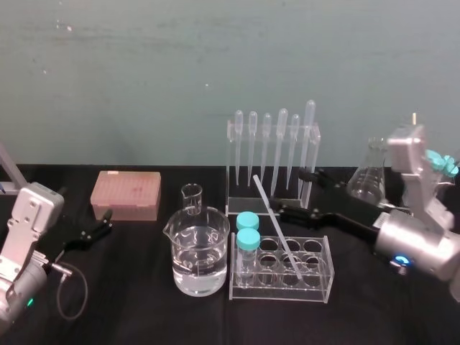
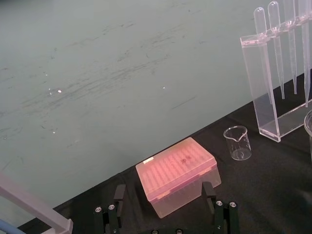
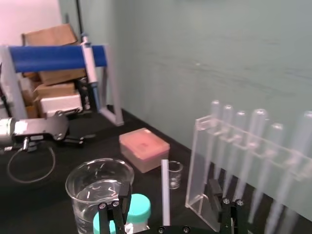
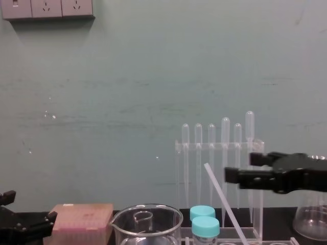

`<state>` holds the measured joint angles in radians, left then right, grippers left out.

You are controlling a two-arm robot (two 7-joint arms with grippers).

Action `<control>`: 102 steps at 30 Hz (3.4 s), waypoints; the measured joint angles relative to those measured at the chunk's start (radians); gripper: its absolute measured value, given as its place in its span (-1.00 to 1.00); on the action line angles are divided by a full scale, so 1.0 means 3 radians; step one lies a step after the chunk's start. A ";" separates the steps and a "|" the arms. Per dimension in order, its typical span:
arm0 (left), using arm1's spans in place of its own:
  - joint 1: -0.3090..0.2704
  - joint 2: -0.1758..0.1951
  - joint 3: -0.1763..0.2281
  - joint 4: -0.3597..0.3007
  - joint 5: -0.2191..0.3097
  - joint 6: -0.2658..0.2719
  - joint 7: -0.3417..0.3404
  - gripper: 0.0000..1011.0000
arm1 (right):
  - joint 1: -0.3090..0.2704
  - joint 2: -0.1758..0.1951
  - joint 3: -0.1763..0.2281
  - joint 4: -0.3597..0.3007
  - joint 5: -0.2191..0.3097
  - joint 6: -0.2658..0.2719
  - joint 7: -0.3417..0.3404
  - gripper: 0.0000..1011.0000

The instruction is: Pick up the stirring rod with one hand, then place it down.

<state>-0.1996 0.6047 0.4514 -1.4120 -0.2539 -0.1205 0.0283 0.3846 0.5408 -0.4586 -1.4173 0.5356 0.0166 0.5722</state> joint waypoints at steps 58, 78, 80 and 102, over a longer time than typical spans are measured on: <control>0.0000 0.0000 0.0000 0.0000 0.0000 0.0000 0.0000 0.98 | 0.0669 -0.0483 -0.0365 0.0897 -0.0285 0.0226 0.0259 0.18; 0.0000 0.0000 0.0000 0.0000 0.0000 0.0000 0.0000 0.98 | 0.0665 -0.0483 -0.0359 0.0896 -0.0283 0.0211 0.0260 -0.87; 0.0000 0.0000 0.0000 0.0000 0.0000 0.0000 0.0000 0.98 | 0.0643 -0.0488 -0.0341 0.0886 -0.0296 0.0163 0.0229 -0.87; 0.0000 0.0000 0.0000 0.0000 0.0000 0.0000 0.0000 0.98 | 0.0041 -0.0558 0.0233 0.0329 -0.0010 -0.1059 0.0239 -0.87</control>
<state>-0.1996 0.6047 0.4514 -1.4120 -0.2539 -0.1205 0.0283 0.3968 0.3734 -0.3886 -1.3185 0.5328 -0.3012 0.6439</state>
